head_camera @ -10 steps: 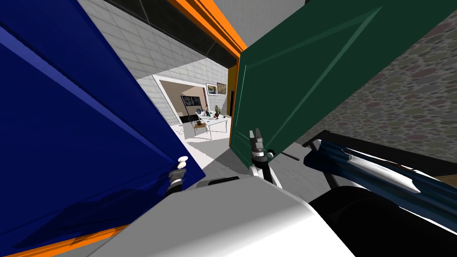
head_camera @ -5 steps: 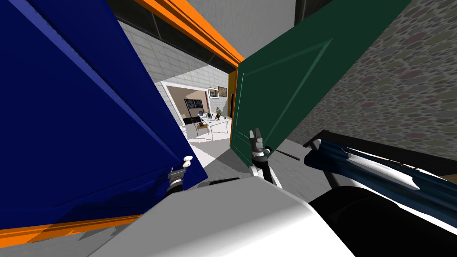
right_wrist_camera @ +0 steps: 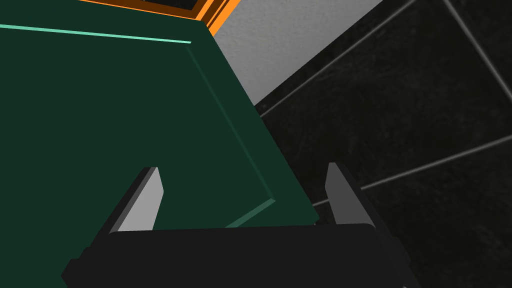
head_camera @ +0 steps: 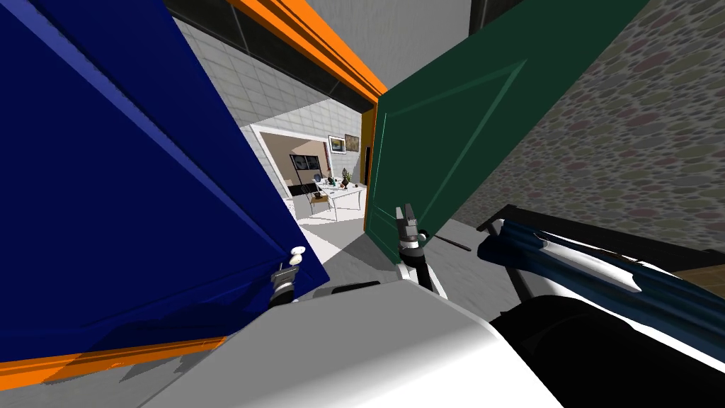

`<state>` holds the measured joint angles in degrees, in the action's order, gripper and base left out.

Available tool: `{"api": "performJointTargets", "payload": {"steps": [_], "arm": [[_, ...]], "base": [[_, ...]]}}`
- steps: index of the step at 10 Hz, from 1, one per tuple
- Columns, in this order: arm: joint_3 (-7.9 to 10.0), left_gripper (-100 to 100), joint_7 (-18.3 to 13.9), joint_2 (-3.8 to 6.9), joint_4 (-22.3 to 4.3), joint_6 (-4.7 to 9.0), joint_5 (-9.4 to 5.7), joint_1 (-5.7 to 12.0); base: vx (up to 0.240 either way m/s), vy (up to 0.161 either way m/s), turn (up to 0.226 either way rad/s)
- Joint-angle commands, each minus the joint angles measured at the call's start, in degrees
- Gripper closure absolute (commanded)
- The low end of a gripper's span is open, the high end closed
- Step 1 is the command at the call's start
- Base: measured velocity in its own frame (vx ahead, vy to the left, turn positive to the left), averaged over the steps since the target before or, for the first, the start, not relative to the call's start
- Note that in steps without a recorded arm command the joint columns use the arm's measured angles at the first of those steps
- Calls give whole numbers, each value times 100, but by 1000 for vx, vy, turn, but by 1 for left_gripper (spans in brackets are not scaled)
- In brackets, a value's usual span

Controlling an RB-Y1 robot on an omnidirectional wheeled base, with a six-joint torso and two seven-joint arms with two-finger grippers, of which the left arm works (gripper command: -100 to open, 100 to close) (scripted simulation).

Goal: Pull the door open

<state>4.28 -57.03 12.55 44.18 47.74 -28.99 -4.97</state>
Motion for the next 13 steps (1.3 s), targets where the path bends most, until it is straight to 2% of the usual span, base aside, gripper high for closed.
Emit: {"api": "performJointTargets", "payload": {"steps": [1,2,3,8,11,13], "arm": [[-102,-100,-77,-130,185,-41,-5,45],[-102,-100,-77,-130,185,-41,-5,45],[-130,-100,-218,-174,237,-57,-68,44],[-130,-100,-218,-174,237,-57,-68,44],[-184,-100,-497,-259,339,-89,-194,41],[-184,-100,-497,-259,339,-89,-194,41]], "base": [[-59,-5,-36],[-26,-1,-3],[-42,4,-2],[-10,0,-5],[-40,5,-21],[-42,-5,0]]}}
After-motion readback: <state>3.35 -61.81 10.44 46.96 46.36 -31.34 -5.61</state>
